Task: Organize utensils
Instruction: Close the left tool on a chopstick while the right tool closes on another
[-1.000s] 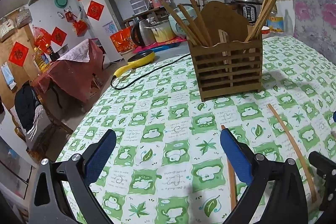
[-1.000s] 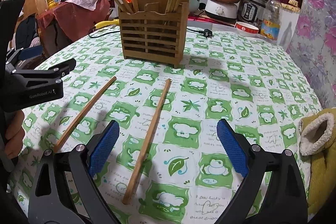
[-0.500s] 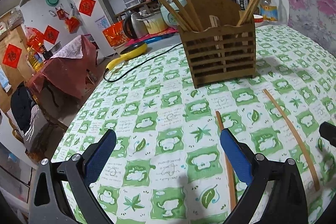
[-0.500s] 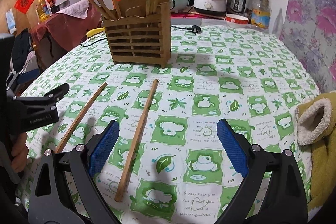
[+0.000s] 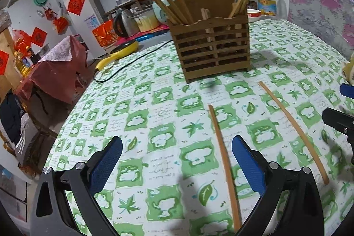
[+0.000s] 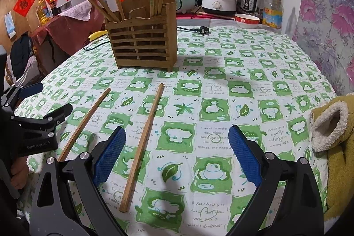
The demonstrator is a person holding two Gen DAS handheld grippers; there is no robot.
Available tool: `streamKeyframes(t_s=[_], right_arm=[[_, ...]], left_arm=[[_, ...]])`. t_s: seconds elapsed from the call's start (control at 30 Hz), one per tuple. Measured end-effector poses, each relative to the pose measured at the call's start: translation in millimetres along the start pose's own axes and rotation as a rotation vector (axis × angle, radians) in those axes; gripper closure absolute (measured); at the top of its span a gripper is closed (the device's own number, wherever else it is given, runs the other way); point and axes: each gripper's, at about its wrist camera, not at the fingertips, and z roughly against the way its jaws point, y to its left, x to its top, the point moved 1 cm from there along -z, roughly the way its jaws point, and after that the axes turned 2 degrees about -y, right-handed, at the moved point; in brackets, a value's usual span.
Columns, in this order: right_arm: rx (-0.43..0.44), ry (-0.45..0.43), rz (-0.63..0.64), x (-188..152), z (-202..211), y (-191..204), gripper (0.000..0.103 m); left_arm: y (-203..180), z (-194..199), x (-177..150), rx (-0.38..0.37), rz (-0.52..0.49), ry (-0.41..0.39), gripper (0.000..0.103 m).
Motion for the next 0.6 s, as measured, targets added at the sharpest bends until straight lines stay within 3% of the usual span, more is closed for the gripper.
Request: streamKeyframes(t_s=[0.17,0.37,0.43,0.53,0.6], right_arm=[[-0.005,0.0,0.002,-0.1,0.4,0.5,0.012],[0.041,0.03,0.005,-2.7,-5.5,5.3,0.013],[0.078,0.06,0.03,-5.2,-10.3,12.3,0.029],[0.101,0.106,0.074,-10.9,-18.5,24.4,0.047],[0.108,0.143,0.102,-14.8,-26.9,31.3,0.057]], left_arm=[[-2.1,-2.6,-0.2,-0.097,0.008,0.028,0.008],[-11.4,-17.1,-2.2,-0.211,0.009,0.109,0.03],[-14.9,-26.9,-4.1,-0.25,0.01,0.159,0.048],[-20.6,-40.4,-7.4,-0.29,0.004,0.218,0.063],[-22.7,-40.5,-7.2,-0.289,-0.005,0.207,0.072]])
